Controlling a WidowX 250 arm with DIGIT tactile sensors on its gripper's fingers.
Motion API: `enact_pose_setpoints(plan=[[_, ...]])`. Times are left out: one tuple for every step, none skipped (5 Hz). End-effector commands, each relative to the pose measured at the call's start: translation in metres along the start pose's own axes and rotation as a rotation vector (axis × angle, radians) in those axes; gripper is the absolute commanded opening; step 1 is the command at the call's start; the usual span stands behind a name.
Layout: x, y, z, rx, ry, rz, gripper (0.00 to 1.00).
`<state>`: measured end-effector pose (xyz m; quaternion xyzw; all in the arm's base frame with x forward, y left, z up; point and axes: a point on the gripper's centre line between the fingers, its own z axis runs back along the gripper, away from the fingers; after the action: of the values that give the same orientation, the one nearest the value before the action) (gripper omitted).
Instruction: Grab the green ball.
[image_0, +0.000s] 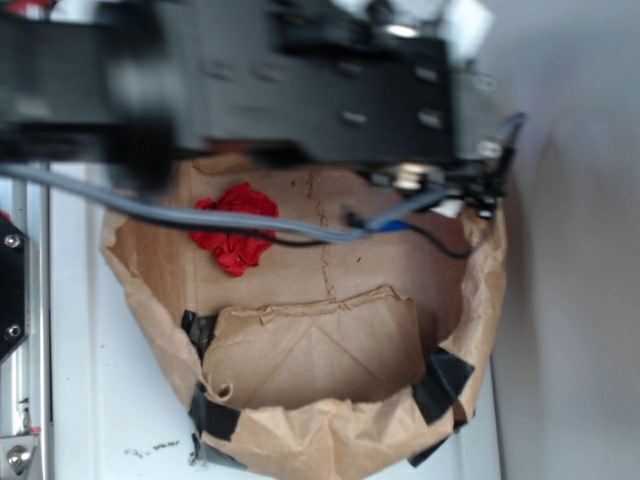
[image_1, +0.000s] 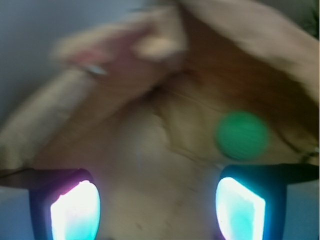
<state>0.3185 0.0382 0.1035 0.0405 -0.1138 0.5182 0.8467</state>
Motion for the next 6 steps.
enact_pose_setpoints(plan=[[0.011, 0.004, -0.041, 0.037, -0.094, 0.054, 1.00], [0.025, 0.023, -0.027, -0.019, -0.083, 0.060, 1.00], [0.028, 0.036, -0.005, -0.086, -0.052, 0.033, 1.00], [0.021, 0.044, 0.011, -0.134, -0.038, 0.003, 1.00], [0.009, 0.049, 0.007, -0.122, -0.030, -0.035, 1.00], [0.003, 0.048, -0.005, -0.096, -0.061, -0.065, 1.00]])
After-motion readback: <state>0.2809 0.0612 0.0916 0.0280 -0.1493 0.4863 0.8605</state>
